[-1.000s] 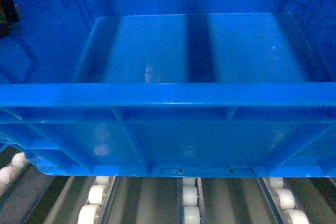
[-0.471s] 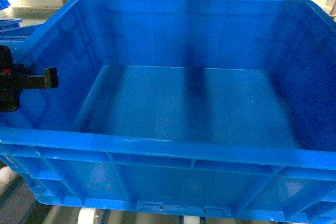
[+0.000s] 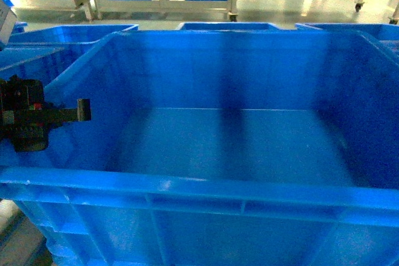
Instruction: Place box next to blue box on left shelf
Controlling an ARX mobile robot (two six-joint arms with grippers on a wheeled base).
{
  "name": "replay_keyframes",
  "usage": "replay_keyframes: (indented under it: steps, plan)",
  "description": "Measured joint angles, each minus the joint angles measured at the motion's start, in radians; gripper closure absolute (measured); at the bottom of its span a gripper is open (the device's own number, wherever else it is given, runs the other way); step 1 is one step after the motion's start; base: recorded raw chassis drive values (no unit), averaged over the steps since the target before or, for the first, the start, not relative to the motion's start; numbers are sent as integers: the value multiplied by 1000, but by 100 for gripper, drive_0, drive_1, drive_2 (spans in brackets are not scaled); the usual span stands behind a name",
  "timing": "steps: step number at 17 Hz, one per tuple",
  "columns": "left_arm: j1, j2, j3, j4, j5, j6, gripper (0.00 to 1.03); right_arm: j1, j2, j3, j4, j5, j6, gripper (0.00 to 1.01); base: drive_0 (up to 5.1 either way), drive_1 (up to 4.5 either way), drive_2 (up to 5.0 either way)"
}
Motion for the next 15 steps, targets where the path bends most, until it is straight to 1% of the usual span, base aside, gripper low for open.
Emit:
replay_keyframes:
  steps: [3, 5, 6, 7, 8, 9, 10, 11, 12, 13, 14, 15]
  plan:
    - [-5, 14, 10, -2, 3, -8, 93, -5, 0, -1, -1, -1, -3, 83, 0, 0, 0]
    - [-5, 29, 29, -31, 2, -17, 93, -5, 3, 1, -6, -1, -10, 82, 0, 0, 0]
    - [-3, 29, 28, -18, -1, -11, 92, -6, 3, 2, -4, -16, -40, 72, 0, 0, 0]
    - [-4, 33, 16, 42, -48, -13, 82, -5, -8, -4, 30, -65, -63, 61, 0, 0, 0]
    - [-3, 33, 0, 113, -94, -27, 73, -4, -23, -8, 102, -95, -63, 52, 0, 0, 0]
    - [14, 18, -11, 186, -130, -30, 62, -5, -49, -17, 197, -108, -48, 41, 0, 0, 0]
    - [32, -10, -16, 245, -137, -37, 51, -5, -70, -19, 283, -115, -26, 30, 0, 0, 0]
    - [37, -45, -19, 305, -148, -37, 38, -8, -85, -22, 373, -94, -13, 17, 0, 0, 0]
    - [34, -71, -22, 334, -162, -34, 25, -12, -92, -24, 409, -56, -4, 4, 0, 0, 0]
    - [30, -78, -24, 333, -169, -27, 13, -19, -94, -31, 406, -48, 2, 3, 0, 0, 0]
    - [31, -76, -29, 327, -171, -24, 3, -18, -94, -37, 402, -44, 3, 3, 0, 0, 0]
    - [37, -74, -38, 357, -153, -14, 7, -17, -84, -66, 523, -23, -11, 8, 0, 0, 0]
